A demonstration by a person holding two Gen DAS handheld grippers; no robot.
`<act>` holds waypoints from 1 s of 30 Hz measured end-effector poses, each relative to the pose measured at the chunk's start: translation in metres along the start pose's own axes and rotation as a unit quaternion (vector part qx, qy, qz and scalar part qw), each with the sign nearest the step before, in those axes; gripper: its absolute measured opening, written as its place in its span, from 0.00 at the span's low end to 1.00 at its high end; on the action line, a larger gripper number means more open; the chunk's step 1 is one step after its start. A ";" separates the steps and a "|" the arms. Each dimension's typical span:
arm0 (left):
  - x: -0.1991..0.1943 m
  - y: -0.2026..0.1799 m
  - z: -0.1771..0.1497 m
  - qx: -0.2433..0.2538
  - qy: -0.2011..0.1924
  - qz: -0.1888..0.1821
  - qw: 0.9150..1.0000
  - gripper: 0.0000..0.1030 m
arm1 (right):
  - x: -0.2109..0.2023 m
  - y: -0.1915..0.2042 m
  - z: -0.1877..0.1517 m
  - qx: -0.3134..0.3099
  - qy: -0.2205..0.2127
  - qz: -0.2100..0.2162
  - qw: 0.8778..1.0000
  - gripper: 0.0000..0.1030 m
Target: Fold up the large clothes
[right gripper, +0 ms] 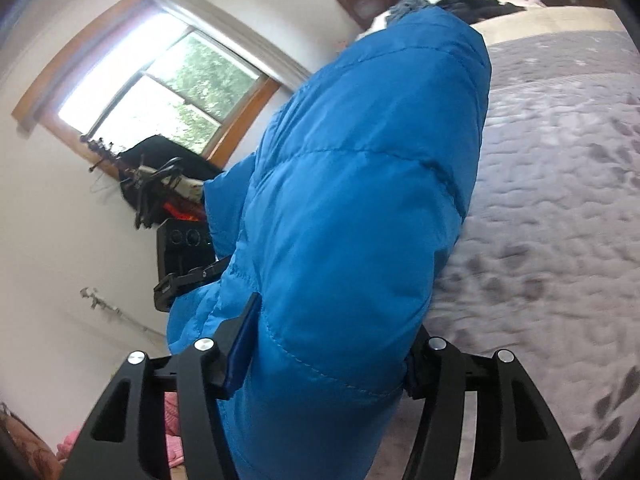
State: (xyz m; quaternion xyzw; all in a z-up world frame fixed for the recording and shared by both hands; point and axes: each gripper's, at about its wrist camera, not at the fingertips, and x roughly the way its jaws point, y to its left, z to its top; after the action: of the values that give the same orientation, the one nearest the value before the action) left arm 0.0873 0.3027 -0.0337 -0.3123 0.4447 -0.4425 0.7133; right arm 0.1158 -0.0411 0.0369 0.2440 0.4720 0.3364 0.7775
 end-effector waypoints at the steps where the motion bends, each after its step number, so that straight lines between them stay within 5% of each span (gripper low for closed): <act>1: 0.002 0.003 0.002 -0.002 0.002 0.002 1.000 0.59 | 0.000 -0.008 0.003 0.005 0.001 -0.006 1.000 0.57; 6: 0.036 0.025 0.003 -0.006 0.019 0.023 1.000 0.60 | 0.012 -0.056 0.007 0.043 0.016 -0.012 0.999 0.57; 13: 0.032 0.034 -0.005 0.020 0.005 0.029 0.999 0.65 | 0.027 -0.084 -0.002 0.054 0.021 -0.005 0.998 0.69; 18: 0.023 0.026 -0.010 0.019 -0.004 0.058 0.998 0.72 | 0.031 -0.077 -0.003 0.055 0.016 -0.032 0.998 0.84; 24: -0.036 0.003 -0.028 0.028 -0.041 0.104 0.993 0.72 | 0.003 -0.054 -0.009 0.024 -0.006 -0.107 0.994 0.85; 30: -0.077 -0.066 -0.050 0.091 -0.080 0.112 0.986 0.72 | -0.014 -0.021 -0.027 0.007 -0.011 -0.117 0.993 0.85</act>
State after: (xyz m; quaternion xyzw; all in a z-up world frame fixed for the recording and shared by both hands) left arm 0.0021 0.3424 0.0291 -0.2286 0.3761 -0.3725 0.8171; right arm 0.0931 -0.0641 0.0189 0.1963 0.4909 0.2374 0.8149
